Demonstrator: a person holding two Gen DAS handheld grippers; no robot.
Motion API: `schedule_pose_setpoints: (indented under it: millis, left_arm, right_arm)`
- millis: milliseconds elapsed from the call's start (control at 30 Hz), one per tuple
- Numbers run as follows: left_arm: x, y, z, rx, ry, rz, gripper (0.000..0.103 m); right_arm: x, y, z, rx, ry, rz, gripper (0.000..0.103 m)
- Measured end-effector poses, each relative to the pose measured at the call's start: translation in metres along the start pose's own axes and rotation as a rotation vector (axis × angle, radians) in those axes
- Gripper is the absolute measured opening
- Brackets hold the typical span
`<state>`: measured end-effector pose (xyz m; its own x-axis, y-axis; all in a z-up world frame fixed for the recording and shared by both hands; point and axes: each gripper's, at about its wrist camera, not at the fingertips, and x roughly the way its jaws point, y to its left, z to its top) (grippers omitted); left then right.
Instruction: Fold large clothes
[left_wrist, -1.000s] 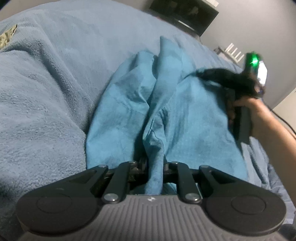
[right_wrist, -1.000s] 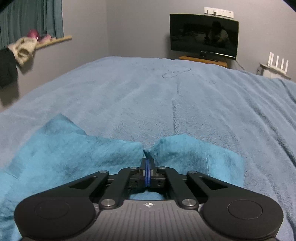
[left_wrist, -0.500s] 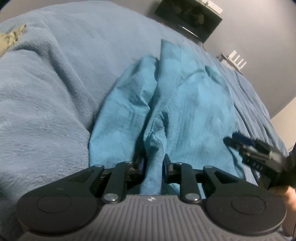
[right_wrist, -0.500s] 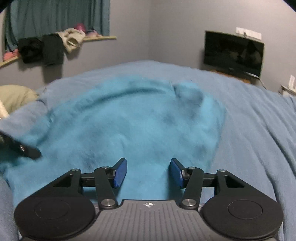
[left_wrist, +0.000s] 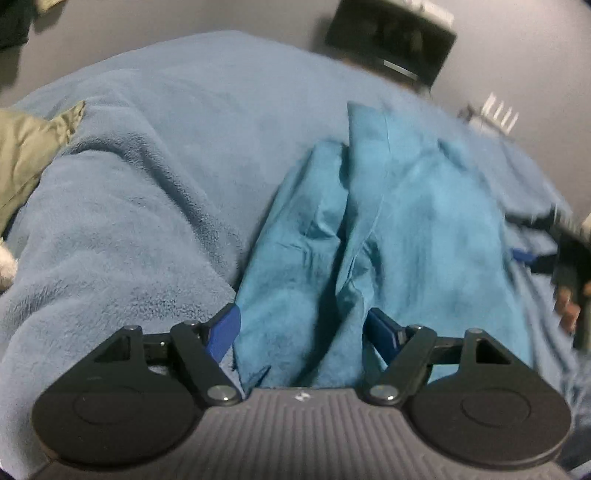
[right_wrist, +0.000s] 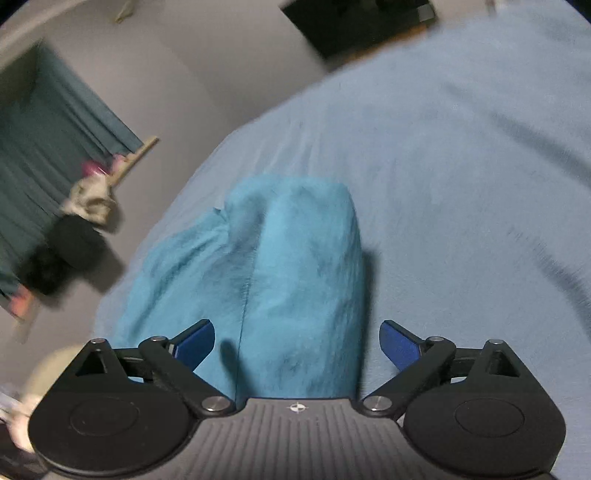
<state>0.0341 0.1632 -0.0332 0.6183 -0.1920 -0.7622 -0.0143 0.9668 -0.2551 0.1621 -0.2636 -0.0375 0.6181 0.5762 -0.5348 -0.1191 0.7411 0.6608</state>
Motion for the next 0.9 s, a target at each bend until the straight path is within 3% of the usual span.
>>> schedule_pose_setpoints:
  millis: [100,200,333,400,433,467,567,633,733,900]
  left_arm:
    - [0.013,-0.006,0.002,0.045,0.036,0.033,0.074]
    - [0.023,-0.002,0.006,0.021,0.057,0.020,0.074]
    - [0.034,-0.003,0.014,-0.004,0.071,0.008,0.074]
    - [0.036,-0.002,0.015,-0.011,0.077,0.004,0.074]
    - [0.037,-0.001,0.016,-0.016,0.078,0.003,0.074]
    - [0.038,-0.002,0.017,-0.022,0.077,0.002,0.073]
    - [0.037,-0.010,0.021,-0.020,0.068,-0.032,0.072]
    - [0.042,-0.021,0.021,-0.006,0.065,-0.081,0.069]
    - [0.058,-0.052,0.026,0.042,0.050,-0.094,0.067]
    - [0.086,-0.108,0.040,0.131,0.022,-0.166,0.062]
  right_arm:
    - [0.031,-0.024,0.006,0.085,0.065,0.075,0.103]
    - [0.061,-0.044,0.011,0.176,0.111,0.215,0.103]
    - [0.098,-0.055,0.022,0.181,0.121,0.292,0.103]
    - [0.105,-0.053,0.021,0.162,0.086,0.280,0.097]
    - [0.105,-0.049,0.019,0.134,0.055,0.269,0.088]
    - [0.100,-0.042,0.016,0.113,0.022,0.262,0.076]
    - [0.082,-0.036,0.018,0.136,-0.037,0.294,0.054]
    - [0.066,-0.033,0.025,0.107,-0.059,0.304,0.051]
    - [0.042,-0.031,0.048,0.063,-0.076,0.292,0.050]
    - [-0.008,-0.049,0.111,-0.005,-0.118,0.218,0.050]
